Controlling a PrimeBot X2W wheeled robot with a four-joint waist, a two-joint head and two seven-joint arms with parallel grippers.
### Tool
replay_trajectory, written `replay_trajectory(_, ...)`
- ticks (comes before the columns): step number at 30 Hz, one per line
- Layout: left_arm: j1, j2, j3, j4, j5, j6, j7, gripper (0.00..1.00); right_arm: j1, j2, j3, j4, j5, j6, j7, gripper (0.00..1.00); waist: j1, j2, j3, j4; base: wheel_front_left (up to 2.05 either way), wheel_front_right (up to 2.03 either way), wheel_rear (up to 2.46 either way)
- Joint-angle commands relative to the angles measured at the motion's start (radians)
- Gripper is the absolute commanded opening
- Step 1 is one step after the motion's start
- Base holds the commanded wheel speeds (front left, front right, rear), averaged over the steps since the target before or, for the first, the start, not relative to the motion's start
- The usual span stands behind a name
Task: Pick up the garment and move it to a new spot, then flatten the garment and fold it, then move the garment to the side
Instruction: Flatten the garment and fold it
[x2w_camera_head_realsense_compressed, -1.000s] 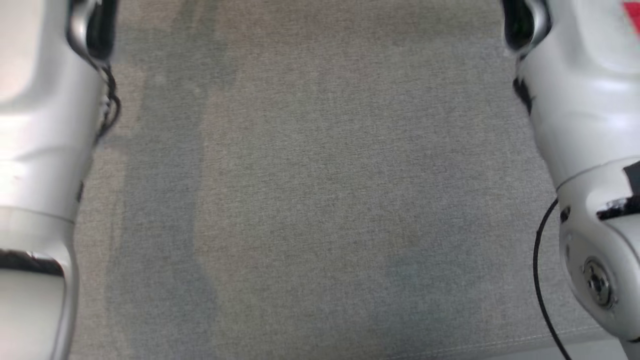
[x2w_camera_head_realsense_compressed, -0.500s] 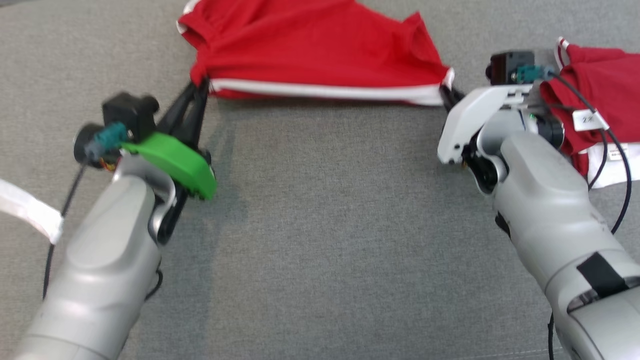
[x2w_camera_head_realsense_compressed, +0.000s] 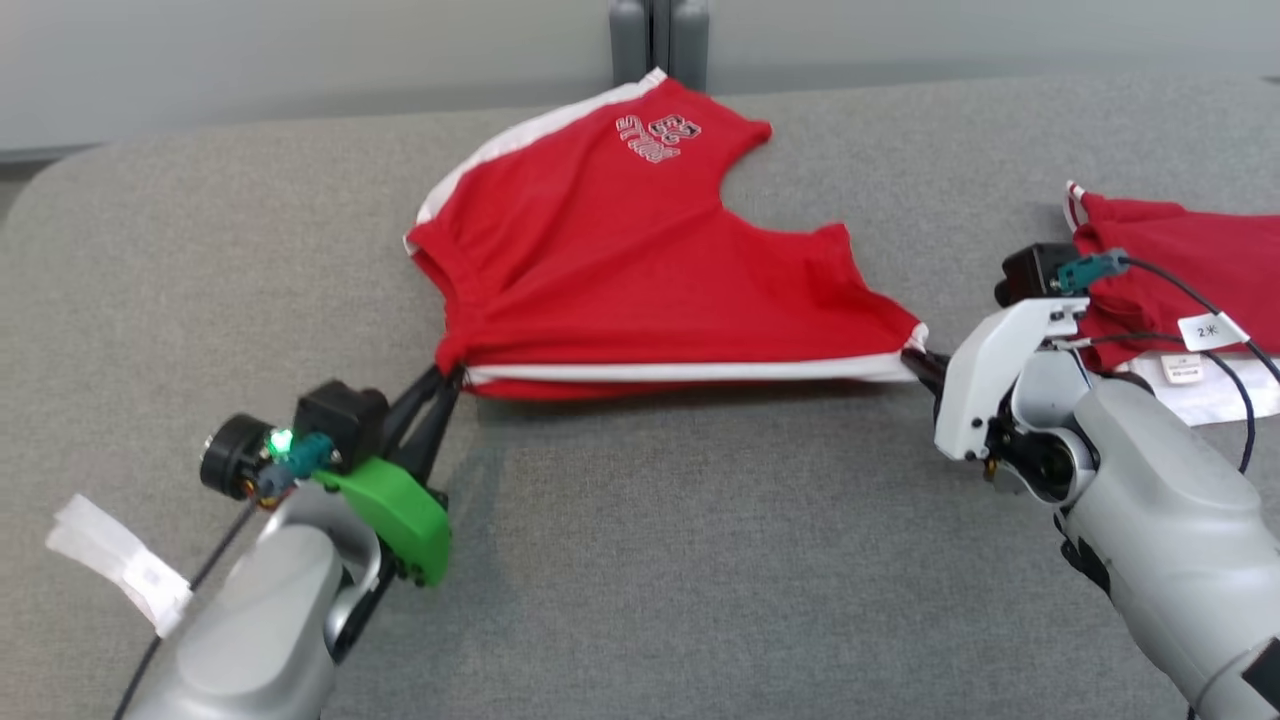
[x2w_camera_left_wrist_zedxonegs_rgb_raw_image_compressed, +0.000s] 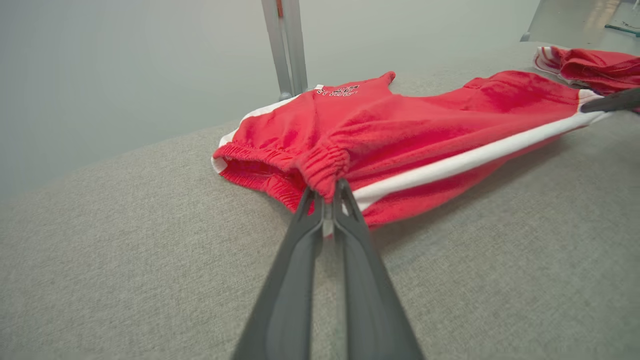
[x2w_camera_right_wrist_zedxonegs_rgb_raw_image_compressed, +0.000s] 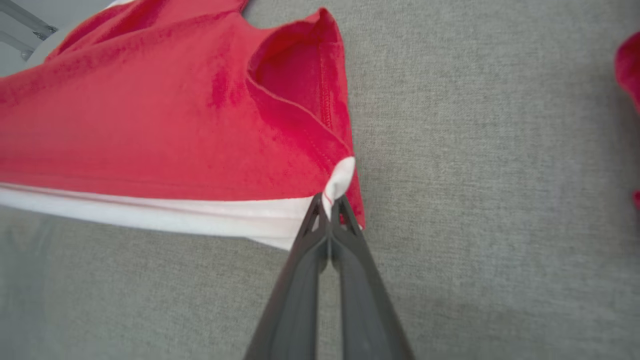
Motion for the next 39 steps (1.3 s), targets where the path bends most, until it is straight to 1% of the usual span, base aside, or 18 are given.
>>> replay_trajectory(1, 0.041, 0.011, -0.009, -0.008, 0.006, 0.003, -0.003, 0.0, 0.034, -0.038, 0.021, -0.017, 0.016, -0.002, 0.015, 0.0, 0.0, -0.0001, -0.055, 0.004, 0.0, 0.0, 0.0)
replay_trajectory(3, 0.075, 0.017, -0.036, -0.022, 0.002, 0.003, -0.003, 0.0, 0.057, -0.07, 0.054, -0.044, 0.03, -0.002, 0.037, 0.0, 0.0, -0.0001, -0.08, 0.002, 0.0, 0.0, 0.0)
replay_trajectory(7, 0.128, 0.047, -0.083, -0.049, -0.004, 0.003, -0.003, 0.0, 0.106, -0.134, 0.119, -0.111, 0.071, -0.002, 0.101, 0.0, 0.0, -0.0001, -0.12, 0.003, 0.0, 0.0, 0.0)
replay_trajectory(10, 0.172, 0.072, -0.113, -0.081, -0.02, 0.003, -0.003, 0.0, 0.142, -0.187, 0.149, -0.165, 0.118, -0.002, 0.164, 0.0, 0.0, -0.0001, -0.147, 0.001, 0.0, 0.0, 0.0)
replay_trajectory(12, 0.204, 0.091, -0.139, -0.107, -0.041, 0.003, -0.003, 0.0, 0.163, -0.211, 0.165, -0.199, 0.141, -0.002, 0.205, 0.0, 0.0, -0.0001, -0.165, -0.002, 0.0, 0.0, 0.0)
replay_trajectory(15, 0.241, 0.129, -0.159, -0.147, -0.075, 0.003, -0.002, 0.0, 0.193, -0.239, 0.176, -0.247, 0.183, -0.002, 0.263, 0.0, 0.0, -0.0001, -0.181, -0.007, 0.0, 0.0, 0.0)
replay_trajectory(17, 0.272, 0.153, -0.181, -0.172, -0.089, 0.003, -0.002, 0.0, 0.219, -0.265, 0.182, -0.275, 0.213, -0.002, 0.322, 0.0, 0.0, -0.0001, -0.189, -0.009, 0.0, 0.0, 0.0)
replay_trajectory(22, 0.32, 0.219, -0.269, -0.263, -0.135, 0.003, 0.024, 0.0, 0.279, -0.32, 0.167, -0.353, 0.29, -0.002, 0.481, 0.0, 0.0, -0.0001, -0.206, -0.006, 0.0, 0.0, 0.0)
replay_trajectory(26, 0.326, 0.252, -0.29, -0.323, -0.163, 0.003, 0.036, 0.0, 0.297, -0.369, 0.134, -0.411, 0.294, -0.002, 0.544, 0.0, 0.0, -0.0001, -0.208, 0.007, 0.0, 0.0, 0.0)
replay_trajectory(29, 0.31, 0.254, -0.274, -0.347, -0.173, 0.014, 0.038, 0.0, 0.287, -0.368, 0.098, -0.437, 0.278, -0.002, 0.561, 0.0, 0.0, -0.0001, -0.204, 0.021, 0.0, 0.0, 0.0)
replay_trajectory(32, 0.282, 0.242, -0.26, -0.353, -0.175, 0.025, 0.034, 0.0, 0.26, -0.353, 0.055, -0.444, 0.257, -0.002, 0.59, 0.0, 0.0, -0.0001, -0.193, 0.04, 0.0, 0.0, 0.0)
replay_trajectory(34, 0.273, 0.229, -0.252, -0.349, -0.19, 0.031, 0.044, 0.0, 0.233, -0.338, 0.027, -0.439, 0.241, -0.002, 0.615, 0.0, 0.0, -0.0001, -0.186, 0.053, 0.0, 0.0, 0.0)
replay_trajectory(39, 0.216, 0.196, -0.213, -0.348, -0.204, 0.042, 0.029, 0.0, 0.131, -0.287, -0.066, -0.41, 0.205, -0.002, 0.684, 0.0, 0.0, -0.0001, -0.131, 0.088, 0.0, 0.0, 0.0)
